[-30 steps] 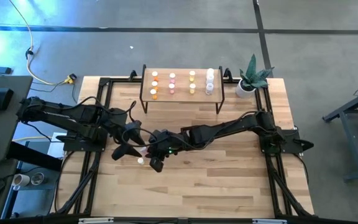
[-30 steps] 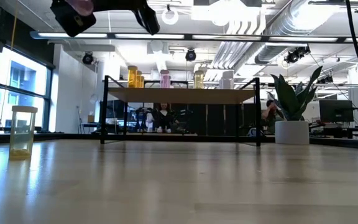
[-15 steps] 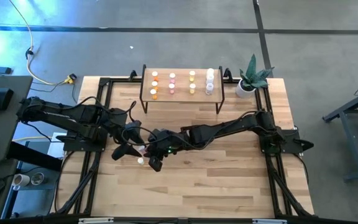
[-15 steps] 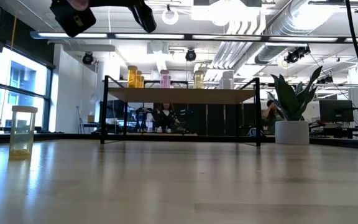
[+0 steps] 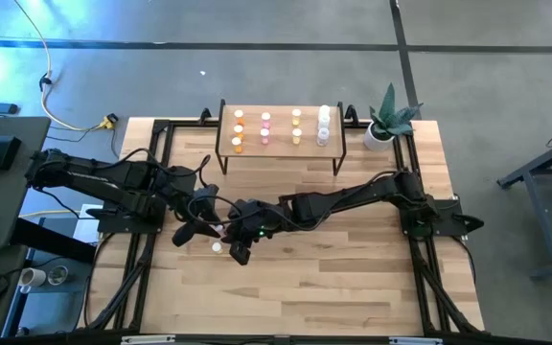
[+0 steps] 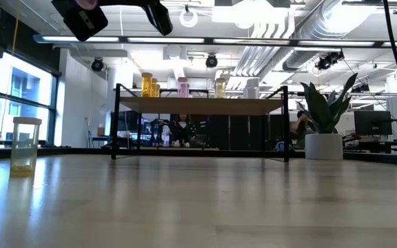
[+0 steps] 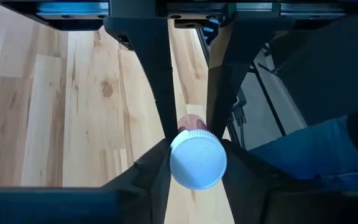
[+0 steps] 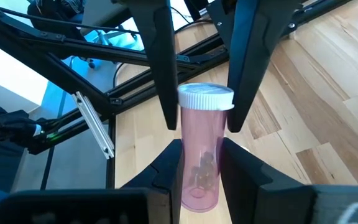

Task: Pick and place medicine bottles onto shelf by color
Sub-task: Put the pink pill bottle on the shelf aligned with the other pink pill bottles

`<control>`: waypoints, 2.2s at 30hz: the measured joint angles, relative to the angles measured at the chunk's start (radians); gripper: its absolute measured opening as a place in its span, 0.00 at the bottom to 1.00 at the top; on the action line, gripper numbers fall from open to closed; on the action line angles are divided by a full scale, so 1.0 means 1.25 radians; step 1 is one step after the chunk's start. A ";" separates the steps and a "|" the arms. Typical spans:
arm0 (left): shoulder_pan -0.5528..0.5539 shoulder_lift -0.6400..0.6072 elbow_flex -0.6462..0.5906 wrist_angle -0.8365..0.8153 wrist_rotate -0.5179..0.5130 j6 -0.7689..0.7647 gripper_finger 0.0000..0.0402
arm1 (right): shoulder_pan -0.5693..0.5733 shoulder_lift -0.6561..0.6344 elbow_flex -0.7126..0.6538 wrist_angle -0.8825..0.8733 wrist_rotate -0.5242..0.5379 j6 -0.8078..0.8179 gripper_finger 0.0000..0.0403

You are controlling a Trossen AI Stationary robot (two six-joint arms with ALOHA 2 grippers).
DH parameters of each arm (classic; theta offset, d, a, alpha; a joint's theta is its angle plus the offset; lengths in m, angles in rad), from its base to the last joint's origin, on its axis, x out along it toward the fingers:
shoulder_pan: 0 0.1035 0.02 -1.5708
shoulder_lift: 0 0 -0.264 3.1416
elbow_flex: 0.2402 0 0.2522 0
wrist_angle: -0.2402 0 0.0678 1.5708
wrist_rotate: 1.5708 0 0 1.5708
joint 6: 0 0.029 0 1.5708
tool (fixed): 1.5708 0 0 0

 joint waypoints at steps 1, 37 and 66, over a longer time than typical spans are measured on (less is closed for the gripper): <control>0.000 0.000 0.000 0.000 0.000 0.000 0.29 | -0.001 0.000 0.000 0.000 0.000 0.000 0.18; 0.089 -0.011 0.004 -0.086 0.001 0.098 0.28 | -0.049 -0.050 -0.001 -0.086 -0.020 0.014 0.40; 0.420 0.239 0.476 -0.376 -0.248 0.392 0.28 | -0.244 -0.364 0.000 -0.407 0.204 -0.143 0.40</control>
